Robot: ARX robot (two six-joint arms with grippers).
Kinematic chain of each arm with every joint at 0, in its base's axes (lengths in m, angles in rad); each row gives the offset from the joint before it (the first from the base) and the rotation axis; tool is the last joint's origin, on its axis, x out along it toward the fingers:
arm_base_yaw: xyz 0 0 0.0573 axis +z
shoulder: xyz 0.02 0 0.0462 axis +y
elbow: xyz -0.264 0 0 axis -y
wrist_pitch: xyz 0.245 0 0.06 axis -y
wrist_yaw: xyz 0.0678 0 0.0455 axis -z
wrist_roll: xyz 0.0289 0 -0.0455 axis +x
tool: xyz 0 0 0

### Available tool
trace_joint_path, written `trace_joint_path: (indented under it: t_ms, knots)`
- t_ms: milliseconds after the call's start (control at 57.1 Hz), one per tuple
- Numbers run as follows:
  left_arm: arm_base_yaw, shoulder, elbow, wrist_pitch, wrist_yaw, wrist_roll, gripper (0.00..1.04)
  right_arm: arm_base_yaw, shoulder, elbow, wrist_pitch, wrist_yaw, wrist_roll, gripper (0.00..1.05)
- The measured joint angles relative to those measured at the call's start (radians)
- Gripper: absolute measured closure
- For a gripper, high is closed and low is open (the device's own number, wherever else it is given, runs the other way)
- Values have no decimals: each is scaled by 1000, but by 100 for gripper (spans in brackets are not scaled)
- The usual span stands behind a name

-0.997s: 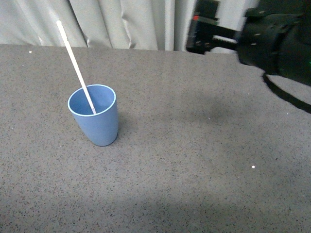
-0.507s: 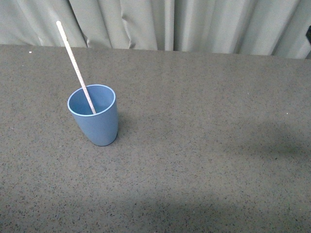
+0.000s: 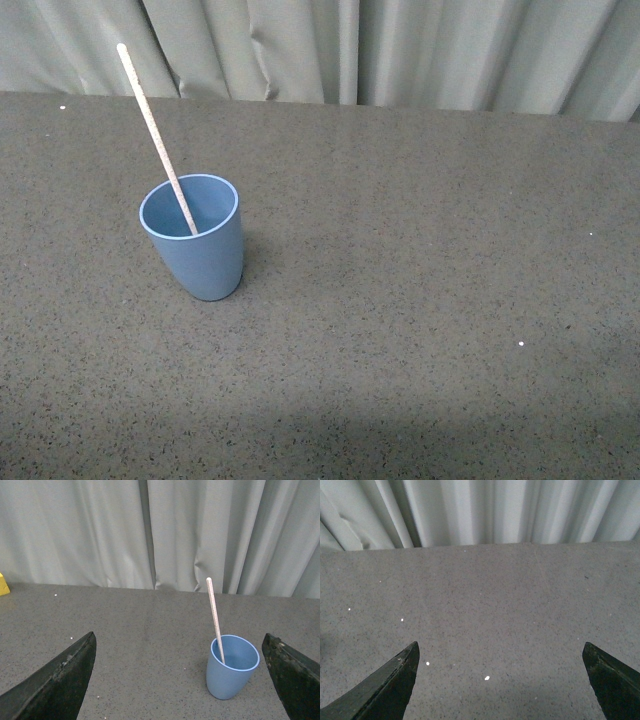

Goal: Transfer chopsticks to blue cup

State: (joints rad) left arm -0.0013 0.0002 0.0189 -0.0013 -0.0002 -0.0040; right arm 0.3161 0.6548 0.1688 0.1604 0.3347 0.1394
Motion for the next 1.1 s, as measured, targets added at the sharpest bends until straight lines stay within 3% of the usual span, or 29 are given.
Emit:
trace_joint_path:
  t_ms: [105,228,332,368,420,472,630,735,770,822,875,1102]
  knots:
    - [0,0,0,0,0,0,7,60,-121,-14,-110,79,-5,9]
    - [0,0,0,0,0,0,7,72,-180,-19,-172,111,-10,9]
    - [0,0,0,0,0,0,7,76,-224,-48,-166,139,-26,10]
    - [0,0,0,0,0,0,7,64,-243,-78,-87,103,-48,14]
    - [0,0,0,0,0,0,7,16,-299,-164,120,-19,-96,28]
    - [0,0,0,0,0,0,7,-23,-340,-164,142,-56,-113,39]
    - [0,0,0,0,0,0,7,-130,-435,-164,60,-158,-133,76]
    - [0,0,0,0,0,0,7,-166,-473,-164,26,-191,-134,96]
    - [0,0,0,0,0,0,7,-195,-528,-163,-47,-235,-135,103]
    - [0,0,0,0,0,0,7,-268,-608,-164,-146,-322,-140,104]
    - [0,0,0,0,0,0,7,-301,-643,-164,-154,-325,-139,104]
    - [0,0,0,0,0,0,7,-313,-650,-164,-159,-333,-140,100]
